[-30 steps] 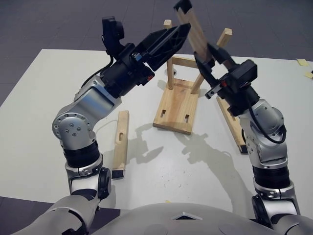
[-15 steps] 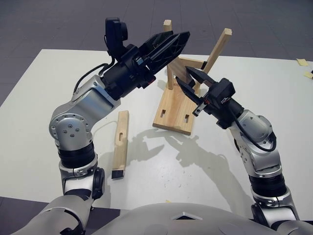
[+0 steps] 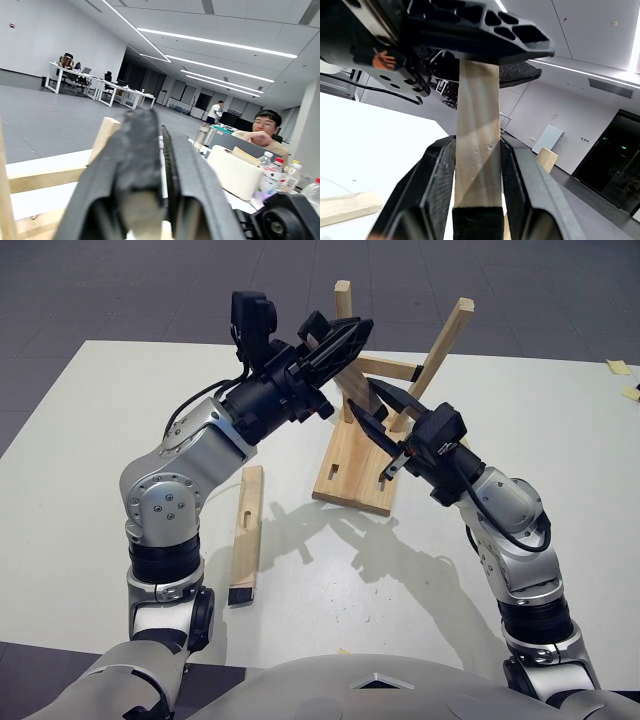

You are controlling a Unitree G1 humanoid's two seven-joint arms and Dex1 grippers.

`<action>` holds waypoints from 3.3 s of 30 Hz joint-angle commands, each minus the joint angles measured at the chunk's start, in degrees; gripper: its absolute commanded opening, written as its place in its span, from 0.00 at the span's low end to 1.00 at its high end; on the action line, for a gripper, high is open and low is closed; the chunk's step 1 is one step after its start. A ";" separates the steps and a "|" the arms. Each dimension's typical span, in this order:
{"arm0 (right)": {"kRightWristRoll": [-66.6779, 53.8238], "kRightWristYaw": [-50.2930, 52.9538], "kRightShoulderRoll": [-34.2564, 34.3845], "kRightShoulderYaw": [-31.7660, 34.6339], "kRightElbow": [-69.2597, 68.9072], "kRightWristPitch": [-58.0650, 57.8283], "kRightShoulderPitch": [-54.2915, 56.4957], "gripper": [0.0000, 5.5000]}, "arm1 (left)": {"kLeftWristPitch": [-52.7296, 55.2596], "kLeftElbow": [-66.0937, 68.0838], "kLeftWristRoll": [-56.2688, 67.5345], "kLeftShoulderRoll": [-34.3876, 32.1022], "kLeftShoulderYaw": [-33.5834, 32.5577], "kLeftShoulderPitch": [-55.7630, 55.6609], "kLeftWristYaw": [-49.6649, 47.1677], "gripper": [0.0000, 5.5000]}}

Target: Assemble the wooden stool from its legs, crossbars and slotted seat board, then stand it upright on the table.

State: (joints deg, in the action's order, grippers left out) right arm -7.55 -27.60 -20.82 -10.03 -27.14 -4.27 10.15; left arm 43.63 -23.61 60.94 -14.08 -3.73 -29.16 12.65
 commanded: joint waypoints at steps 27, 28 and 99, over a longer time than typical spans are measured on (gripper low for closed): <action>3.00 8.72 -1.17 16.43 -3.22 -4.84 -15.16 0.84 | 21.74 -11.00 10.63 -17.78 -20.68 33.35 -23.35 0.08; 3.12 8.93 -1.04 16.31 -3.28 -4.79 -15.38 0.85 | 21.55 -10.90 10.37 -17.46 -20.00 33.54 -23.53 0.08; 6.56 8.78 -0.65 11.17 0.56 -2.27 -11.52 0.98 | -0.26 -3.49 -24.60 3.45 -12.04 22.18 -20.93 0.08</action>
State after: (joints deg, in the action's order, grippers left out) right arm -1.41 -18.69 -21.49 1.42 -26.82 -6.79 -1.56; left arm 42.04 -25.87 36.08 -10.65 -16.42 -6.50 -8.66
